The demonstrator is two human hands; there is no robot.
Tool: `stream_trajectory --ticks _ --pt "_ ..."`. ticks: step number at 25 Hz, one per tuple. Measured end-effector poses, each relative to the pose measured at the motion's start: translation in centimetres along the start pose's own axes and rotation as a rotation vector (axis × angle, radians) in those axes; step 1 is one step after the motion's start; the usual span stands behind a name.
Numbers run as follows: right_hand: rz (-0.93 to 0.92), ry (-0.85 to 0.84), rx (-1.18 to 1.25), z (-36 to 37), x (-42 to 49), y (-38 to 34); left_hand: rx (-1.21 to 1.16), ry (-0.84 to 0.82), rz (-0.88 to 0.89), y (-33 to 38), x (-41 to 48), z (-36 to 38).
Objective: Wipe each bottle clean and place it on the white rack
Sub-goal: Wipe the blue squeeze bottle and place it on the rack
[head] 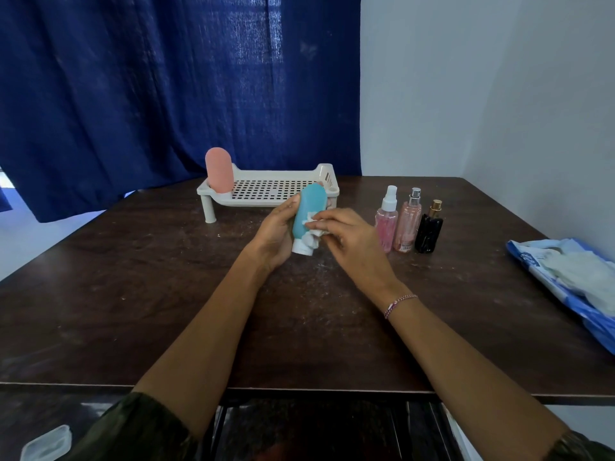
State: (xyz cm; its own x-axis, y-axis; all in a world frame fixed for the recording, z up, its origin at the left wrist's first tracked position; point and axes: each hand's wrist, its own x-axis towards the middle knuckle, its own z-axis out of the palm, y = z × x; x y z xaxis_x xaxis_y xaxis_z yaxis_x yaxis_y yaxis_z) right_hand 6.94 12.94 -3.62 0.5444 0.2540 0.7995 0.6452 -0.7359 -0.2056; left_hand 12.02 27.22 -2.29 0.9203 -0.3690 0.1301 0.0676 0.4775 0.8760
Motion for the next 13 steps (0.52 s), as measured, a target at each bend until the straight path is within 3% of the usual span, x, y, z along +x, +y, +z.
stream_trajectory --ticks 6,13 --pt "-0.043 -0.025 -0.043 -0.1 0.1 -0.1 -0.025 0.038 -0.044 0.1 0.0 -0.1" --pt "0.141 0.194 0.028 -1.3 0.8 1.3 0.066 -0.089 -0.125 -0.2 -0.4 0.5"
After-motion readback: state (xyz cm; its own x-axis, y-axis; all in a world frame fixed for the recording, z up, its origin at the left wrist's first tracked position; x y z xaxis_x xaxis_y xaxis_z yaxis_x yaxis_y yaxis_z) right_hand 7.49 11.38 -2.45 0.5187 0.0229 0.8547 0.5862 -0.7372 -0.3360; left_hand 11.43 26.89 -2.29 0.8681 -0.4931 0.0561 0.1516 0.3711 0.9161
